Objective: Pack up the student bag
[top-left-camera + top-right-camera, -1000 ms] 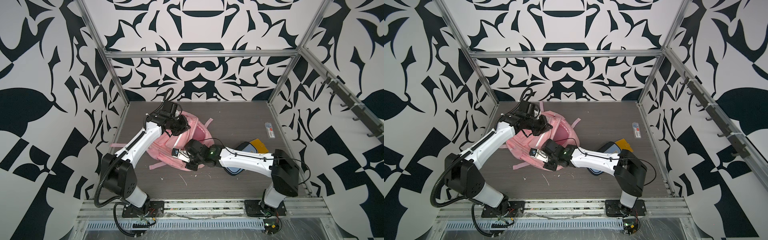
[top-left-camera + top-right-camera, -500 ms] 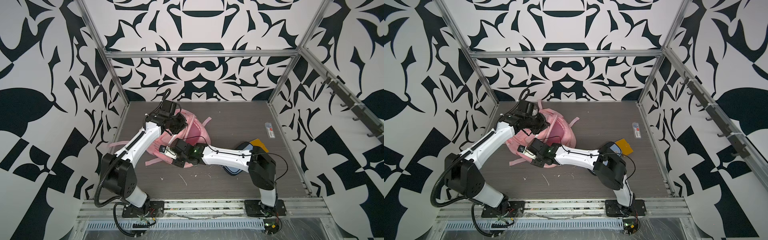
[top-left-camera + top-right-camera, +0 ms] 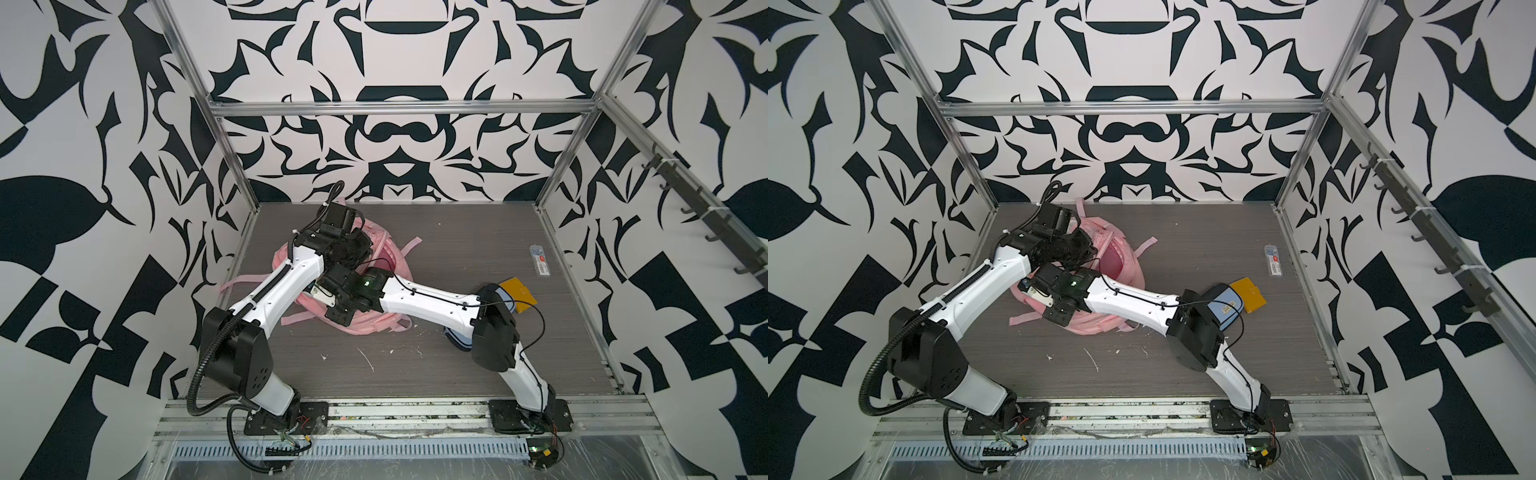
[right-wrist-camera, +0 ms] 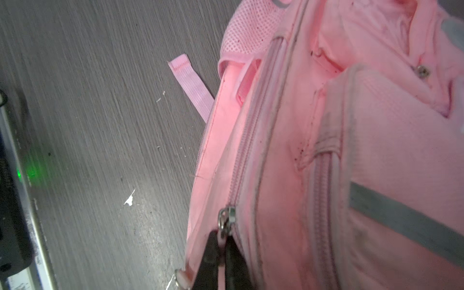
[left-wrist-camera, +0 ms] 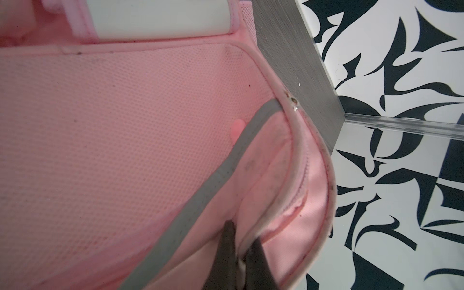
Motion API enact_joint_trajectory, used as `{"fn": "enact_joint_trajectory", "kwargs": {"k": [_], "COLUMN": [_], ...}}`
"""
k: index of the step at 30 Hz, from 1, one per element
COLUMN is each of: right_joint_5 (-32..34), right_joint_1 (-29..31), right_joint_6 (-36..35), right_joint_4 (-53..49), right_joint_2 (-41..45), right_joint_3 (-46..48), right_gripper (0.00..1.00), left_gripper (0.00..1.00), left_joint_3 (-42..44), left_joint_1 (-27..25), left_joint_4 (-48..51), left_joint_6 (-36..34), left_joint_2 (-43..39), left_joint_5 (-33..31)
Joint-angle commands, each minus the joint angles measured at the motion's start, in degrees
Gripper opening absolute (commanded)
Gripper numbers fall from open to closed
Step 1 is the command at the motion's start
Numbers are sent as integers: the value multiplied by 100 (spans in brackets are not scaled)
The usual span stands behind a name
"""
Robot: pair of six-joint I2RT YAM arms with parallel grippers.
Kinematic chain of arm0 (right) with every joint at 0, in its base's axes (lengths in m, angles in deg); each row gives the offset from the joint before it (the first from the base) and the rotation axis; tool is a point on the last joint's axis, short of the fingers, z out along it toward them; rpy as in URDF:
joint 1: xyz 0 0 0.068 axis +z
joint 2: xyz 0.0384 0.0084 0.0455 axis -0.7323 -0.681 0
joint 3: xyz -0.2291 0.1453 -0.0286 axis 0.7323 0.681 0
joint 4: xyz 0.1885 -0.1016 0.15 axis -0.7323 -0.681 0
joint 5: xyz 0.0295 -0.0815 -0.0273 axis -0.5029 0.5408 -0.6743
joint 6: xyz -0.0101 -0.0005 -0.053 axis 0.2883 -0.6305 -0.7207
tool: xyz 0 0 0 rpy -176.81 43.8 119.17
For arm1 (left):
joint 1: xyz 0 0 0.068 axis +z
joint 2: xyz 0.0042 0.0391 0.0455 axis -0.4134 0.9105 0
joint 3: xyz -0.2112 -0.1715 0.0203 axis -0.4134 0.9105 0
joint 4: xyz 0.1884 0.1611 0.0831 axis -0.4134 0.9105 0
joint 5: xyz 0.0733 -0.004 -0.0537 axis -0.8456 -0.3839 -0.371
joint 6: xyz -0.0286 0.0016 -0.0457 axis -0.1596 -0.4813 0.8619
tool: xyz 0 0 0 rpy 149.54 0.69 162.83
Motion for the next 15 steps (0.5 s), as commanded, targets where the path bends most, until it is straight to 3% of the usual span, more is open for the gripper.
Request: {"fn": "enact_joint_trajectory", "kwargs": {"k": [1,8,15], "right_joint_5": [-296,-160,-918], "right_joint_1": [104,30,-511], "right_joint_6": [430,663,1446], "right_joint_4": [-222,-82,403], "right_joint_2": [-31,247,522], "right_joint_3": [-710,-187,433], "right_gripper": [0,0,0], "left_gripper": [0,0,0], "left_joint_3": [-121,-401,-489], "left_joint_1": [-216,-304,-555], "left_joint_4": [-687,-705,-610], "left_joint_6": [431,363,446], "left_joint_2": [228,452,566], "left_joint_5": [-209,-58,70]}}
